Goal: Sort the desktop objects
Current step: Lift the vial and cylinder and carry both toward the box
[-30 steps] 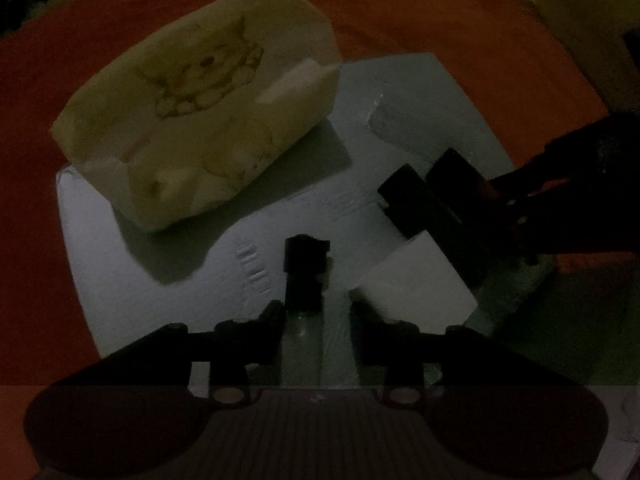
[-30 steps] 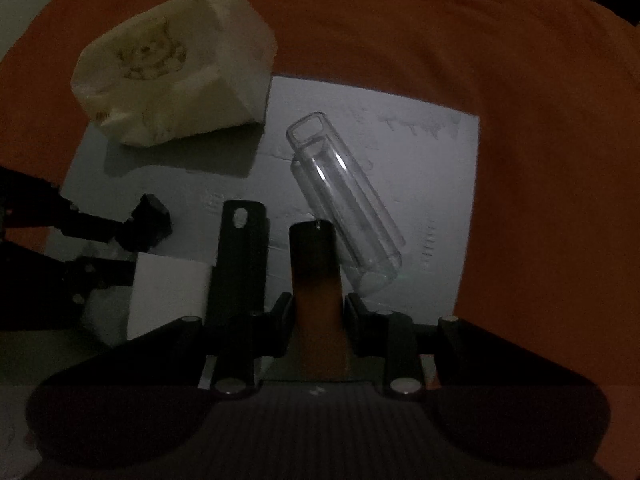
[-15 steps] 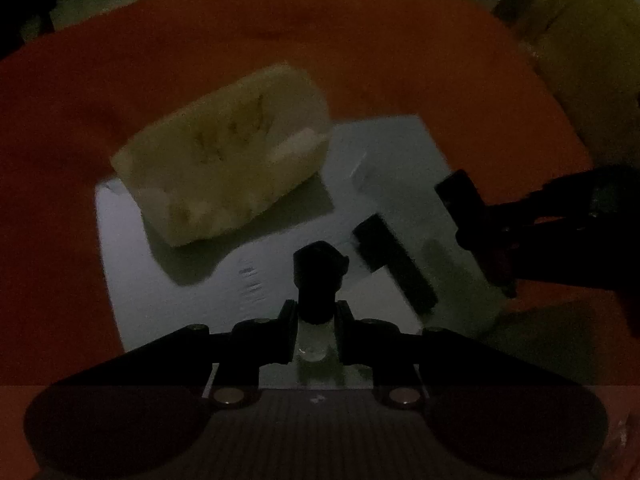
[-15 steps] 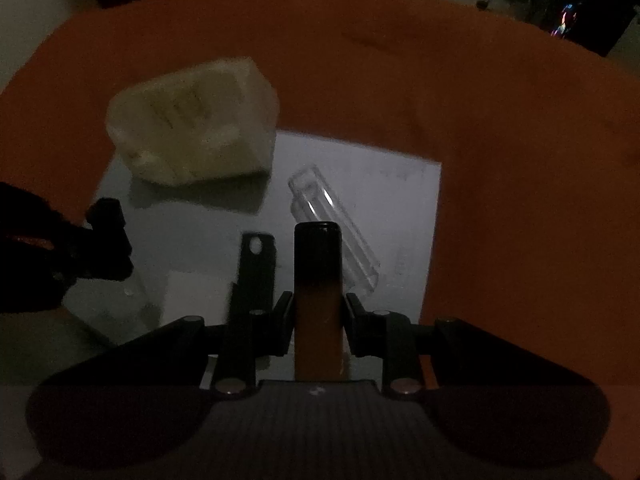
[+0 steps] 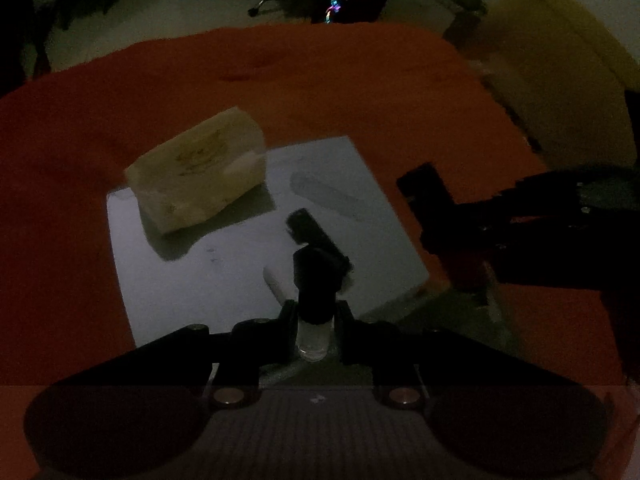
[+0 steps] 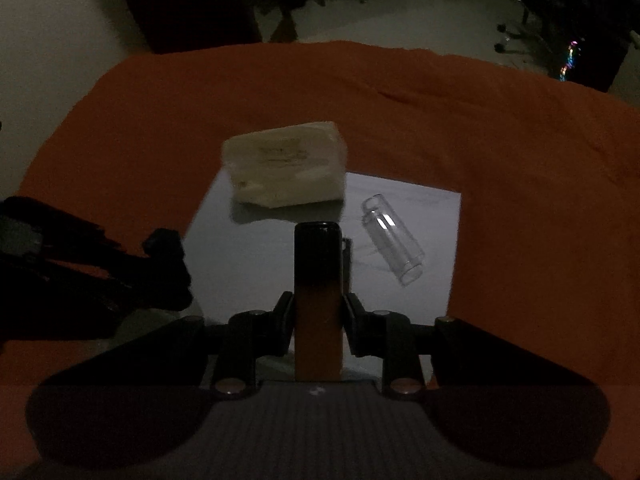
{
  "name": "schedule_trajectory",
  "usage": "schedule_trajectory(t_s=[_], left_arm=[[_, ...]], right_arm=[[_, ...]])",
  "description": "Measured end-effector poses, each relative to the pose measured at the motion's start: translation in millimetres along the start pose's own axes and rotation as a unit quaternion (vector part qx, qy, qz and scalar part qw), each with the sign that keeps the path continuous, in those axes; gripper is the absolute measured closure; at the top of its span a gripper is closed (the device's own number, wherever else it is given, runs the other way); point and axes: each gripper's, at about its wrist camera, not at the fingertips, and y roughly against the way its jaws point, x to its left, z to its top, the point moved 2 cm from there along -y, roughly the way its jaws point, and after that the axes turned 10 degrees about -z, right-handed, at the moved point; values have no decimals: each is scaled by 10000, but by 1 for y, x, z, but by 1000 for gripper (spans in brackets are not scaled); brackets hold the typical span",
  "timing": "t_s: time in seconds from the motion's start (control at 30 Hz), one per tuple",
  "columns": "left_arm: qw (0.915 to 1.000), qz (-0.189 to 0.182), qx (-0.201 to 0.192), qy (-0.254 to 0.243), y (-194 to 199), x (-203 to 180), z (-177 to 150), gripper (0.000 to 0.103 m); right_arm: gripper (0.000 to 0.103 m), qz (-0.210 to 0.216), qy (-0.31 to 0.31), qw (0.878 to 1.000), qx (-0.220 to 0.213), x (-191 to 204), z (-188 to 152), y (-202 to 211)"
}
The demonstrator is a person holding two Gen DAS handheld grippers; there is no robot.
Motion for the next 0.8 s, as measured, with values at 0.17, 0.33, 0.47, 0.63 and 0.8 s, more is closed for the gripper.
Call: schedule_trajectory(t_s=[0.17, 0.33, 0.47, 0.63, 0.8], left_arm=[[9991, 228, -346, -105, 23, -30, -26, 87], [9943, 584, -886, 94, 29, -47, -62, 87], [9910, 789, -1035, 305, 15, -52, -93, 87], [9882, 799, -913, 938, -17, -49, -128, 87], [9904, 882, -550, 909, -43, -50, -145, 87]], right_arm=[[75, 247, 9, 9996, -107, 12, -28, 33], [75, 447, -180, 9988, -20, 20, -65, 38], [75, 368, -417, 9982, 244, 24, -100, 23], [75, 14, -640, 9963, 572, 29, -142, -6], [75, -66, -696, 9924, 1012, 29, -171, -30]])
